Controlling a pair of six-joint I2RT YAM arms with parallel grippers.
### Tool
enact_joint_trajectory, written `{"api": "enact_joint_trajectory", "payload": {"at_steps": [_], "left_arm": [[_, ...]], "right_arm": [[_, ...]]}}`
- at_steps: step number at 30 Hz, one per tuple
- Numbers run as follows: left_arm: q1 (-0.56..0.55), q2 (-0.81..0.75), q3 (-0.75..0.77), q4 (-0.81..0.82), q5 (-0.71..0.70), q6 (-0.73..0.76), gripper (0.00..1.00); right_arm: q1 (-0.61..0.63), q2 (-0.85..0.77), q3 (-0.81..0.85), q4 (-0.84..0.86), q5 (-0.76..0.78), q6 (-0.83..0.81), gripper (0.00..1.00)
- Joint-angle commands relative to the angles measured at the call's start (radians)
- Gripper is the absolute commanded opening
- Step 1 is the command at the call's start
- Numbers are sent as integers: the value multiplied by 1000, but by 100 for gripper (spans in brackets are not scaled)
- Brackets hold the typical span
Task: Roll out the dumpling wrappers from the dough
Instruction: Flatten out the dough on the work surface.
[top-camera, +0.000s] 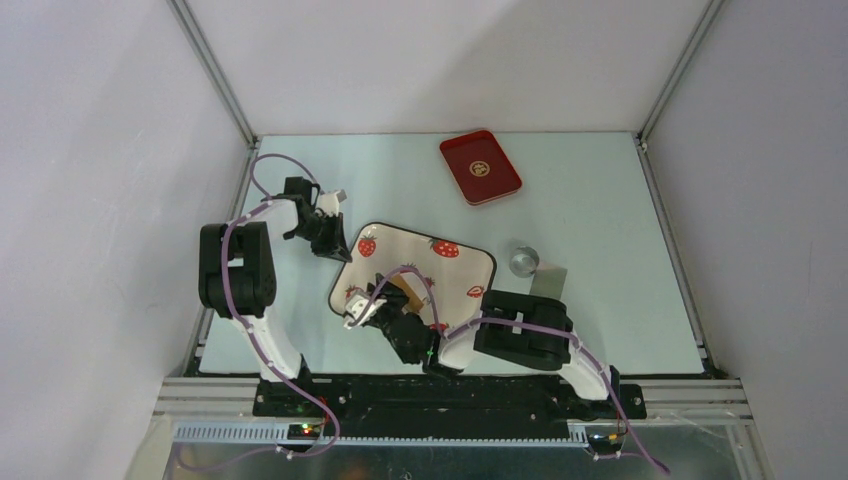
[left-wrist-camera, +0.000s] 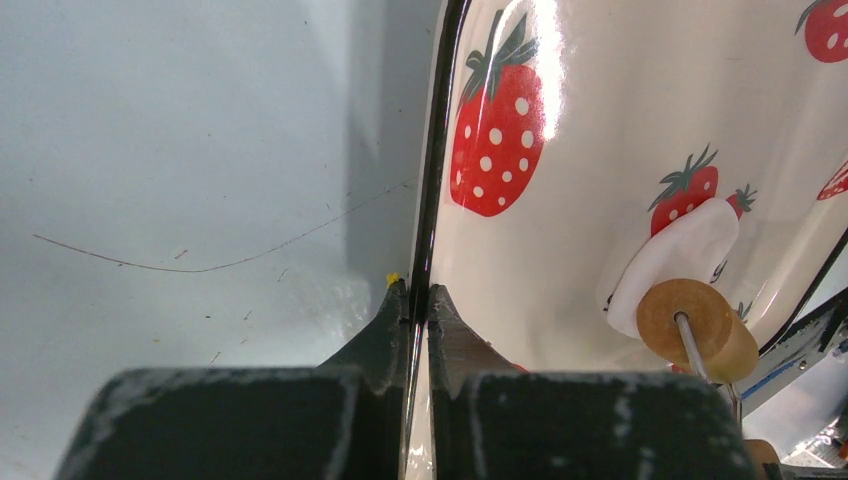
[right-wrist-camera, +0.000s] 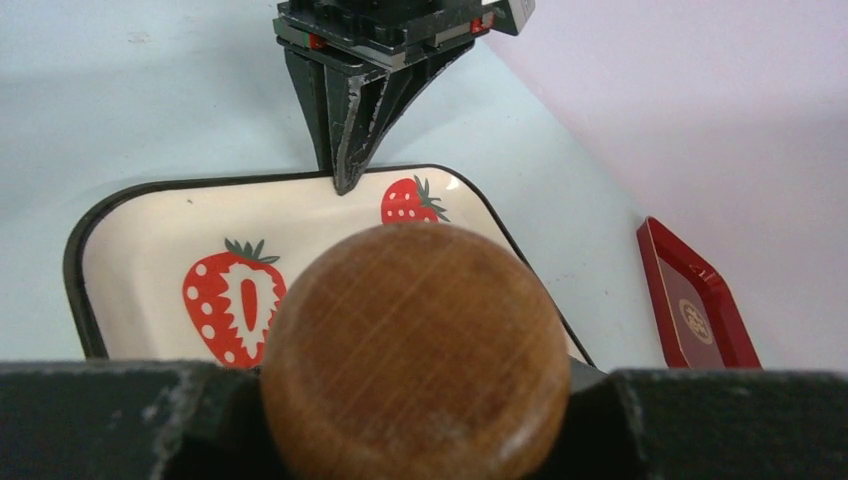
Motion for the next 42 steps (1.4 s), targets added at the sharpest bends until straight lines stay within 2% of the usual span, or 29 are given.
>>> {"api": "enact_joint_trajectory", "payload": {"at_steps": [1, 18, 22, 28, 32, 37, 42], "left_arm": [[0, -32, 0, 36, 17, -4, 0], [-1, -37, -1, 36, 21, -3, 0], [0, -37, -1, 36, 23, -2, 0], [0, -41, 3, 37, 26, 0, 0], [-1, -40, 2, 35, 24, 1, 0], [-1, -46, -2, 35, 20, 3, 0], [-1, -46, -3, 35, 23, 5, 0]], "right_arm": [[39, 40, -22, 0, -62, 68, 0], [47, 47, -32, 9, -68, 71, 0], [37, 22, -21, 108, -73, -35, 0], [-2, -104, 61, 235, -52, -273, 0], [-22, -154, 79, 266, -42, -345, 0], [-84, -114, 51, 218, -21, -288, 0], [-125, -73, 4, 113, -1, -91, 0]]}}
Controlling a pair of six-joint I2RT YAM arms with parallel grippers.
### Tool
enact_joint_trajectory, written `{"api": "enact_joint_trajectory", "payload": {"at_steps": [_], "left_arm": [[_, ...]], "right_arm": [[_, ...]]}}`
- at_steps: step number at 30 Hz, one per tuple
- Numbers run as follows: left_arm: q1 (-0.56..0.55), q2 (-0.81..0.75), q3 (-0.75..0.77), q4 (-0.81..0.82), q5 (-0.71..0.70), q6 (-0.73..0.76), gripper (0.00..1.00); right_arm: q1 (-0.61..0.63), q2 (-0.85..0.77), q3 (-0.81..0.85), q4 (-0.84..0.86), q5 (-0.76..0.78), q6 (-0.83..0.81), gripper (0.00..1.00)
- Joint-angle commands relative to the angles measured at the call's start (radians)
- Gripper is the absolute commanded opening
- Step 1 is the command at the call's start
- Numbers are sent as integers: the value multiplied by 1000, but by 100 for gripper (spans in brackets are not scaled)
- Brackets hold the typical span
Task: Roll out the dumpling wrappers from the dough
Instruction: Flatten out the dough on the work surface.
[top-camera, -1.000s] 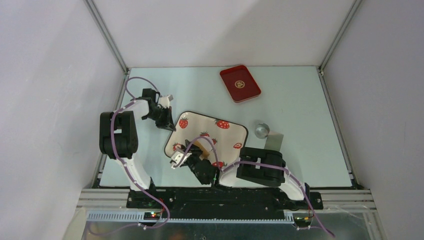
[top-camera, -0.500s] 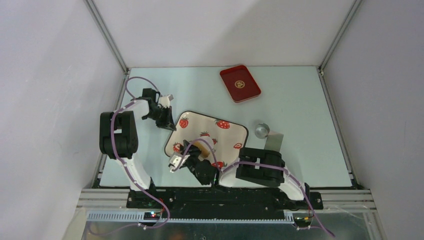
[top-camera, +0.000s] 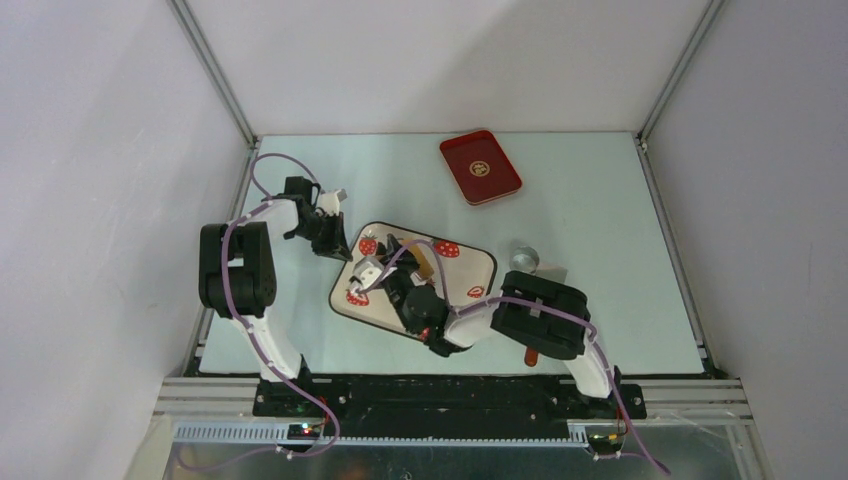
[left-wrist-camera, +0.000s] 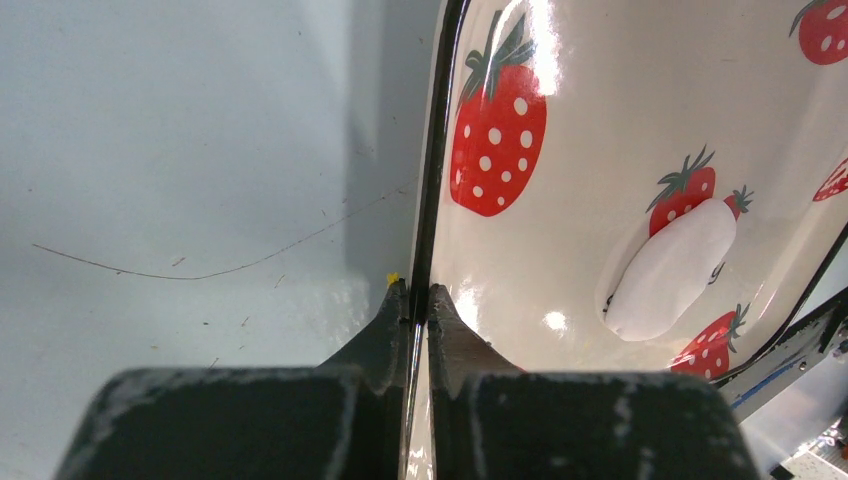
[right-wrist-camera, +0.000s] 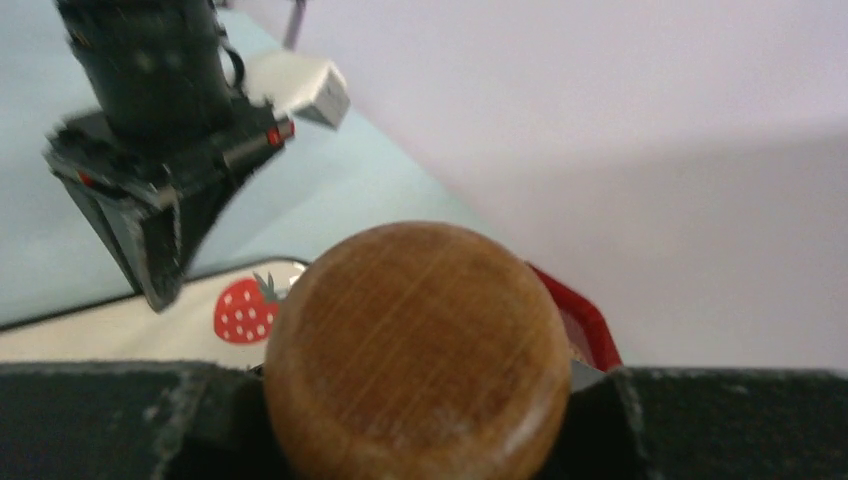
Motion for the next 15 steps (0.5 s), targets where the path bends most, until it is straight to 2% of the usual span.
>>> {"api": "enact_joint_trajectory", "payload": {"at_steps": [1, 15], "left_arm": [[0, -45, -3, 26, 18, 4, 0], [5, -49, -3, 27, 31, 2, 0]], "right_arm": [[-24, 32, -35, -35, 26, 145, 0], [24, 93, -52, -228, -23, 324, 0]]}}
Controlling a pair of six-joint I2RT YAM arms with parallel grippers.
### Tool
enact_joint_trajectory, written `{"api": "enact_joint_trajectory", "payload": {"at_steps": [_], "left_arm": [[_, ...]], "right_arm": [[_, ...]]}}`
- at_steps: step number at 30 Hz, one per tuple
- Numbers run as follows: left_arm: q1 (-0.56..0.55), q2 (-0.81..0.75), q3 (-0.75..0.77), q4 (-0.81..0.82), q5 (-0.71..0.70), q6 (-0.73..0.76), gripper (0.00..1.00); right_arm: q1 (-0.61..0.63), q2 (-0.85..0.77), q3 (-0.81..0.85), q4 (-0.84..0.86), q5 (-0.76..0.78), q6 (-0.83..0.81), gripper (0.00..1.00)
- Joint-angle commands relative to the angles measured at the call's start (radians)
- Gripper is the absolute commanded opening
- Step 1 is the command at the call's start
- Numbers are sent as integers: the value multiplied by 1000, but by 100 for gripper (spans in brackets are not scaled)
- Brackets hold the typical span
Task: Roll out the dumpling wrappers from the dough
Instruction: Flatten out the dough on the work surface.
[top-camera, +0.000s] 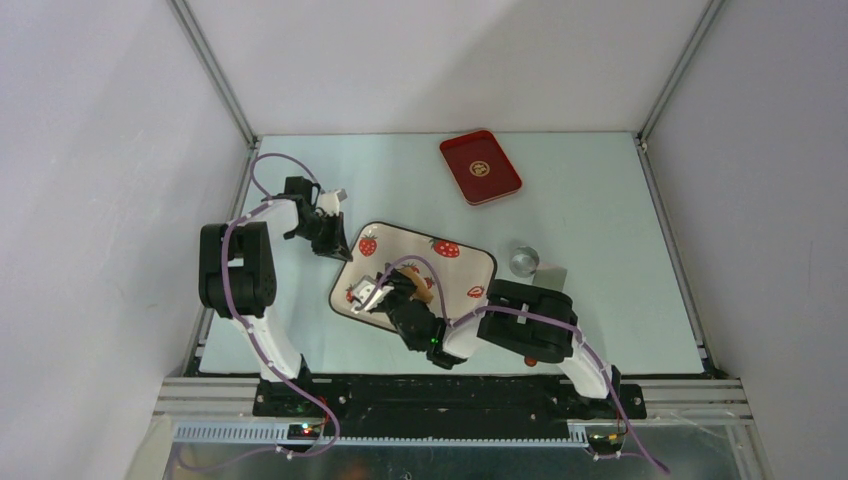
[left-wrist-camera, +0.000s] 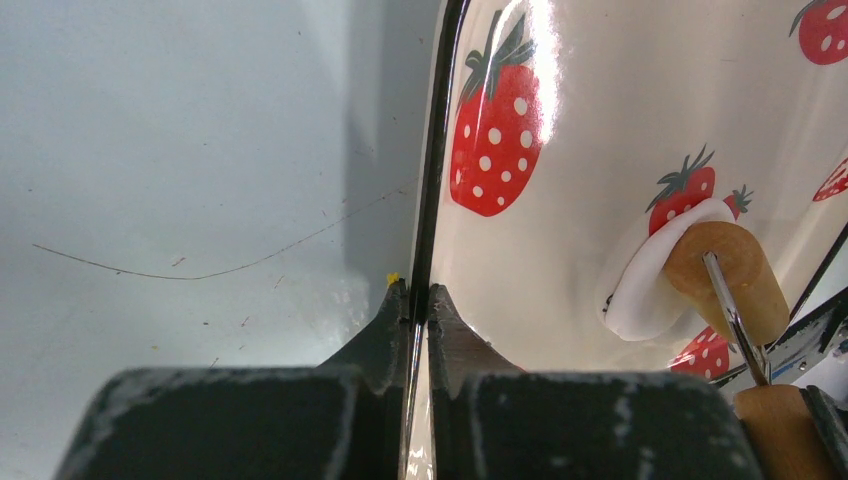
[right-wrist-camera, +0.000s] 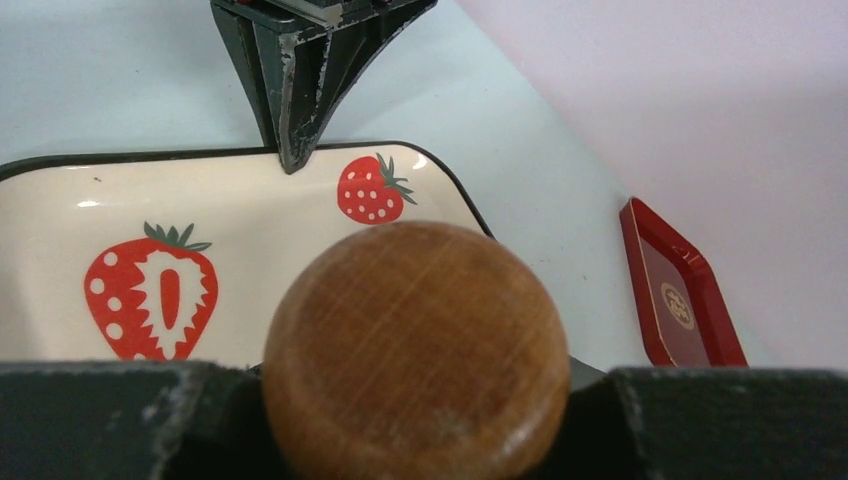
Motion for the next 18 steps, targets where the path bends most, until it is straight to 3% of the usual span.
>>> {"api": "enact_joint_trajectory", "payload": {"at_steps": [1, 18], "left_arm": [[6, -50, -3, 27, 31, 2, 0], [10, -60, -4, 27, 40, -2, 0]], "right_arm": [[1, 14, 4, -57, -21, 95, 0], [53, 40, 4, -35, -51, 83, 0]]}}
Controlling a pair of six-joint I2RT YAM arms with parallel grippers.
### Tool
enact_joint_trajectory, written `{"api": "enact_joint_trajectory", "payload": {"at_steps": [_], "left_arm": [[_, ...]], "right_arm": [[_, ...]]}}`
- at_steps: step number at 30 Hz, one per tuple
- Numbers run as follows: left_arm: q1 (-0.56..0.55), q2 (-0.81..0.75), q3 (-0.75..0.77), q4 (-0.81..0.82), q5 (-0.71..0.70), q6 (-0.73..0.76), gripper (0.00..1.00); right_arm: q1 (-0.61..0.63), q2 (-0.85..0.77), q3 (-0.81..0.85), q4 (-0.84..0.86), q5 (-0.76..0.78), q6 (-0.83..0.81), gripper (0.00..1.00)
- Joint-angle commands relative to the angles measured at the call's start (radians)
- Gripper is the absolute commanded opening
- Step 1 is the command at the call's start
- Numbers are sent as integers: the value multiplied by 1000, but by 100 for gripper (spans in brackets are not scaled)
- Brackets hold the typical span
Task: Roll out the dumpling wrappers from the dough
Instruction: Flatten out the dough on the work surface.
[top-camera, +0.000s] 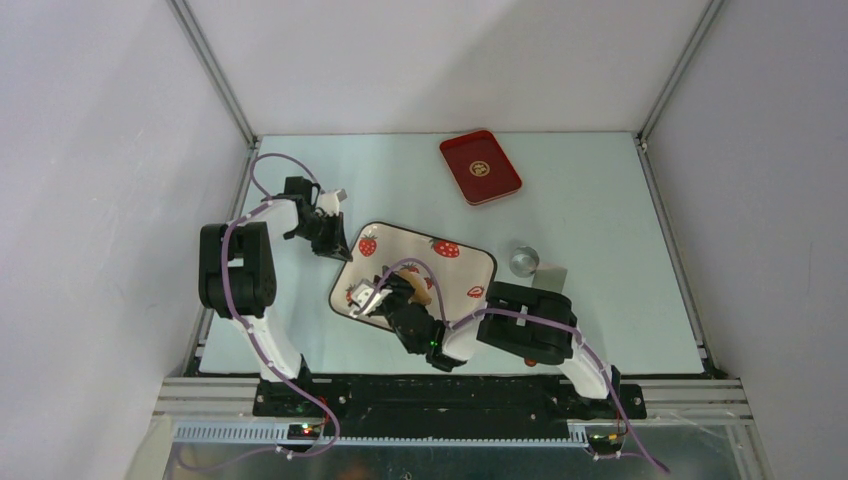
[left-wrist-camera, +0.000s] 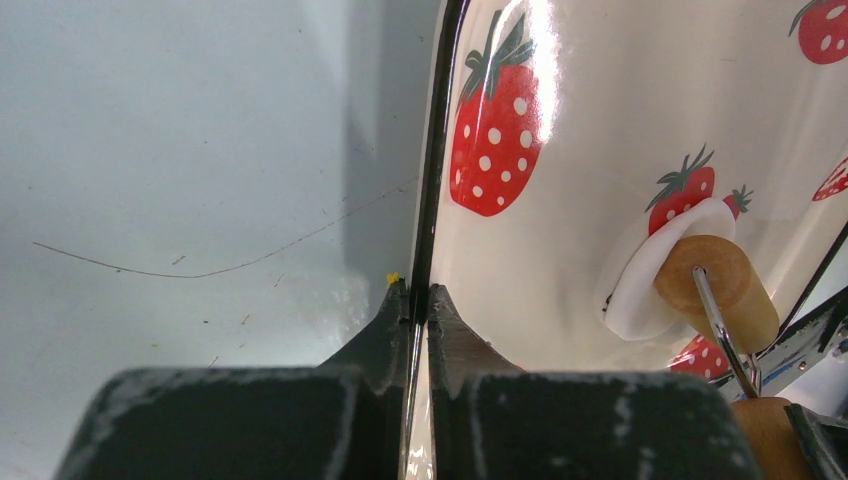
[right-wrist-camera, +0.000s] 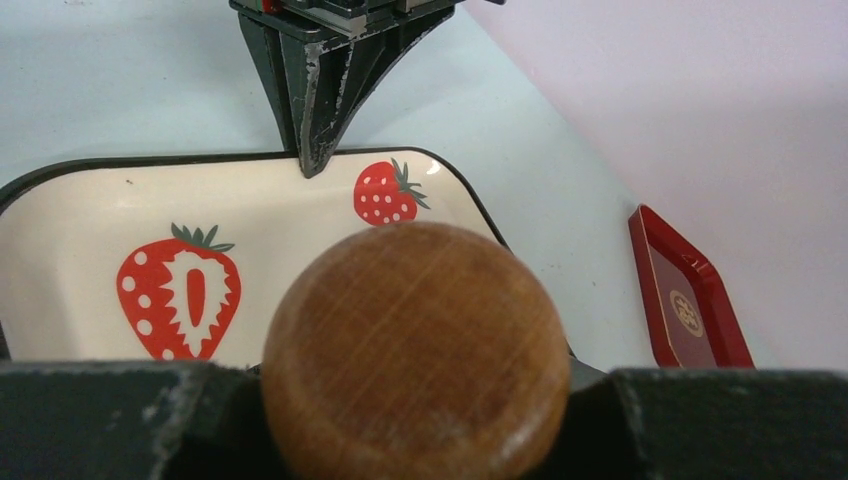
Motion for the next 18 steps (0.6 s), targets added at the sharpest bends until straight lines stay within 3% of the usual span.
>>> {"api": "enact_joint_trajectory", "payload": {"at_steps": [1, 18], "left_arm": [[8, -58, -3, 28, 41, -2, 0], [12, -55, -4, 28, 44, -1, 0]], "right_arm": [[34, 42, 1, -24, -47, 69, 0], [61, 73, -11, 57, -58, 17, 0]]}}
